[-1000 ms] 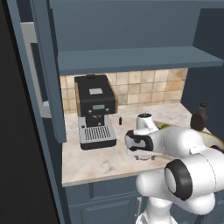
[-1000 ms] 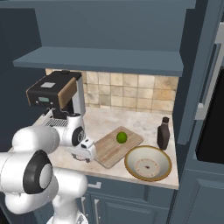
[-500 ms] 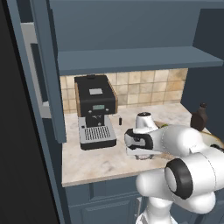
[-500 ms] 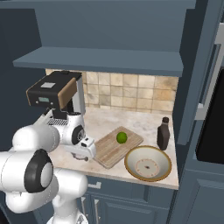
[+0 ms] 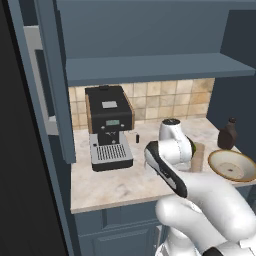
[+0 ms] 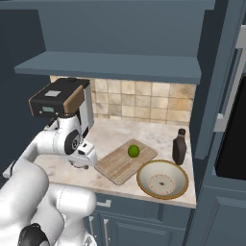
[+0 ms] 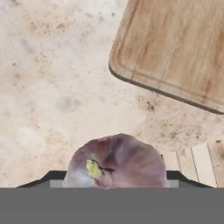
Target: Open the cabinet. Place the bowl and condiment on the counter. Then place the lime and garlic on the cutting board.
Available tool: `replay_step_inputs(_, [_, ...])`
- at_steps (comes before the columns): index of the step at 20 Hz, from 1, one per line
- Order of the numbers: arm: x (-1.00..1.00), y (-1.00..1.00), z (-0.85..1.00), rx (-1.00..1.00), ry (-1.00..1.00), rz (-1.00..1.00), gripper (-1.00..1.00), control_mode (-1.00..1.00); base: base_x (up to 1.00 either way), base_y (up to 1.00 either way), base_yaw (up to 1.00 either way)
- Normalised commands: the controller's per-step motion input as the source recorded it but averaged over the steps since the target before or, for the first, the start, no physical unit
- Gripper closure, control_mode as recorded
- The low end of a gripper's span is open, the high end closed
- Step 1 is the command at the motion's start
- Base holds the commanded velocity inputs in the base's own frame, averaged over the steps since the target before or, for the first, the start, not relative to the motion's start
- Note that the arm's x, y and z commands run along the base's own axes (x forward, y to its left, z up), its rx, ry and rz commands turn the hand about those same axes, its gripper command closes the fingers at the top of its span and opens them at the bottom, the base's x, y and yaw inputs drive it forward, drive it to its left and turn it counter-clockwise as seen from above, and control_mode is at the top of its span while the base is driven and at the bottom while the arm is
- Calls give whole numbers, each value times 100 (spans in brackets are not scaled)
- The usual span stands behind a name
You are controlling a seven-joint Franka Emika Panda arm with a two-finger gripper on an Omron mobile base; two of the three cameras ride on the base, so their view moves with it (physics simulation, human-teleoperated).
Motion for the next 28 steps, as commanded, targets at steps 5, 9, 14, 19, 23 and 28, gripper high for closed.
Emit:
replay_step_inputs(5, [-4, -7, 85, 0, -13, -3, 100, -100, 0, 0, 0])
replay_step_inputs(9, [0, -11, 61, 0, -9, -17, 100, -100, 0, 0, 0])
replay_step_inputs(14, [0, -34, 37, 1, 1, -3, 100, -100, 0, 0, 0])
replay_step_inputs(19, [9, -53, 2, 1, 8, 0, 100, -100, 0, 0, 0])
replay_step_inputs(23, [23, -50, 0, 1, 4, 0, 100, -100, 0, 0, 0])
replay_step_inputs(28, [33, -10, -3, 0, 0, 0, 100, -100, 0, 0, 0])
